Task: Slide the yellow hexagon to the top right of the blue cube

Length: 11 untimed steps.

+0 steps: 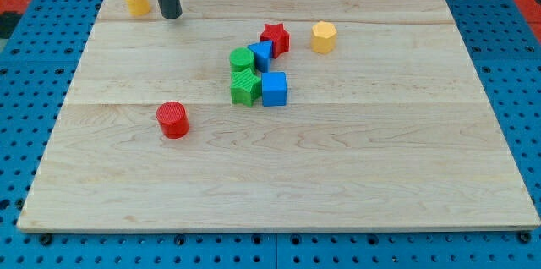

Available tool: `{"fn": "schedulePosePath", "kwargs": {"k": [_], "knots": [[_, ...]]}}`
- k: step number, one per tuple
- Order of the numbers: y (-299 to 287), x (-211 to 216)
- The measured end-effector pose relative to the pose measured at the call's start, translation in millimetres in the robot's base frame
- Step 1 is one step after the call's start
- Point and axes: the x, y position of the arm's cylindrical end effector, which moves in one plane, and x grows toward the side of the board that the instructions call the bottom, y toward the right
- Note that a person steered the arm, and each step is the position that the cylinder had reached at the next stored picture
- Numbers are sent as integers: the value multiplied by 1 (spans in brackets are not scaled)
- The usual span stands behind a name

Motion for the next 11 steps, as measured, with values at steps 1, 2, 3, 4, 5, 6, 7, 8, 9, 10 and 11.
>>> {"fn": "schedulePosePath", "kwargs": {"k": [1, 2, 3, 4, 5, 6, 7, 8, 9, 10, 11], "knots": [[0, 0], [0, 0], [2, 6], [50, 5], [129, 5], [131, 5], [131, 5], [172, 5], [237, 9], [242, 35], [222, 88]]}}
